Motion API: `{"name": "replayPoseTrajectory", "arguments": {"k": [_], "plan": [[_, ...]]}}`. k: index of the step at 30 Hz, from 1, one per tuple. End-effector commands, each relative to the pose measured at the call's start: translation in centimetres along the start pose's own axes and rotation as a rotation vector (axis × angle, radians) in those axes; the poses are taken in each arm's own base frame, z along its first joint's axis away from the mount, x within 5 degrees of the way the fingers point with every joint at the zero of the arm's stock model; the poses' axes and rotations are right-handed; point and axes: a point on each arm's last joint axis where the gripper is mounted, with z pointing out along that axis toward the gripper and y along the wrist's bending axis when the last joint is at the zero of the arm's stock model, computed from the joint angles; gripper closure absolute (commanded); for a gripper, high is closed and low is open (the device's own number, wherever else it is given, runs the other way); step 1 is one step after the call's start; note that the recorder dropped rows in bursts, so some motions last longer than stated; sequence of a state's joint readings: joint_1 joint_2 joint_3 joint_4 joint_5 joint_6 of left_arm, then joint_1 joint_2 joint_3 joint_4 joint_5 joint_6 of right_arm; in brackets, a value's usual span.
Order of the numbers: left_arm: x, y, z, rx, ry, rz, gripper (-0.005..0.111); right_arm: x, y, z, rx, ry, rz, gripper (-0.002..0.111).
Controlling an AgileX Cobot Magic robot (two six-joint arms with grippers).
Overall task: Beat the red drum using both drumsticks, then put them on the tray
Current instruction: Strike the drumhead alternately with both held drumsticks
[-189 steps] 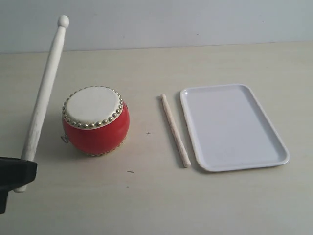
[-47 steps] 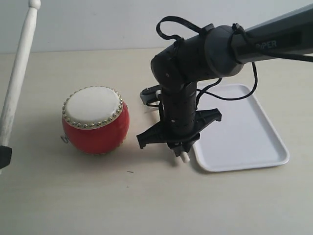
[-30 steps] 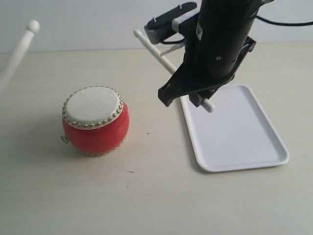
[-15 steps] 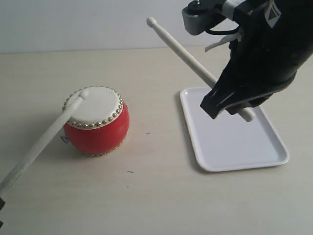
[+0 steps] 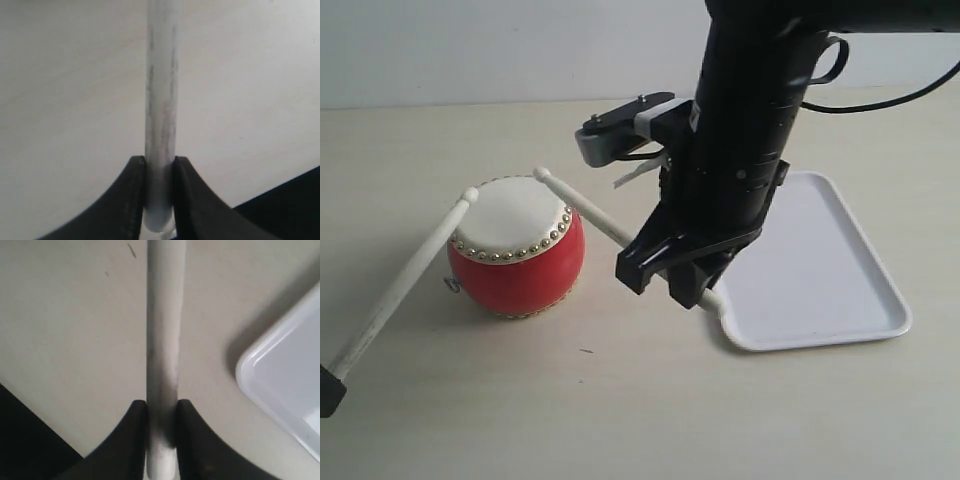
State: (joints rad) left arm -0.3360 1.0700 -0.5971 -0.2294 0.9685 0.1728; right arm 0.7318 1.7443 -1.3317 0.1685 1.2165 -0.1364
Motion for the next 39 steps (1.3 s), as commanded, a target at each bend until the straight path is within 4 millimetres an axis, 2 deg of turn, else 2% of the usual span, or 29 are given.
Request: {"name": "replayPoseTrajectory", "arguments": {"k": [1, 5, 7, 8, 12, 15, 17, 23, 26, 30, 32, 36, 39], "plan": [[-0.3, 0.2, 0.1, -0.024, -0.033, 0.009, 0.107, -1.0, 0.1, -0.3, -0.013, -0.021, -0.022, 0.108], [-0.6, 0.4, 0.0, -0.045, -0.063, 0.003, 0.107, -1.5, 0.4, -2.2, -0.013, -0.088, -0.026, 0.108], [-0.7, 0.4, 0.0, -0.047, -0.077, 0.003, 0.107, -1.6, 0.7, -2.4, -0.037, -0.098, -0.019, 0.108], [-0.8, 0.5, 0.0, -0.048, -0.082, 0.003, 0.107, -1.7, 0.6, -1.8, -0.04, -0.081, -0.015, 0.108], [-0.8, 0.5, 0.0, -0.049, -0.09, 0.003, 0.107, -1.1, -0.1, 2.6, -0.052, 0.068, 0.012, 0.108], [-0.8, 0.5, 0.0, -0.049, -0.09, 0.003, 0.107, -1.3, -0.2, 3.6, -0.054, 0.097, 0.017, 0.108], [-0.8, 0.5, 0.0, -0.049, -0.088, 0.003, 0.107, -1.4, -0.2, 2.9, -0.05, 0.074, 0.012, 0.108], [-0.6, 0.4, -0.1, -0.044, -0.058, 0.033, 0.107, -1.1, 0.7, -3.5, -0.008, -0.127, -0.026, 0.108], [-0.8, 0.2, -1.0, -0.036, -0.028, 0.061, 0.107, -0.3, 0.8, -5.0, 0.013, -0.168, -0.03, 0.108], [-1.9, 0.1, -2.7, -0.059, -0.05, 0.089, 0.107, 0.3, 0.8, -5.2, 0.014, -0.166, -0.021, 0.108], [-2.0, 0.2, -2.5, -0.066, -0.032, 0.089, 0.107, 0.5, 0.8, -4.7, 0.013, -0.148, -0.018, 0.108], [-1.5, 0.3, 0.5, -0.035, 0.189, 0.11, 0.107, 0.9, 0.7, -3.9, 0.011, -0.119, -0.013, 0.108], [-1.9, 0.0, 1.8, -0.022, 0.279, 0.126, 0.107, 0.9, 0.7, -3.9, 0.008, -0.117, -0.012, 0.108]]}}
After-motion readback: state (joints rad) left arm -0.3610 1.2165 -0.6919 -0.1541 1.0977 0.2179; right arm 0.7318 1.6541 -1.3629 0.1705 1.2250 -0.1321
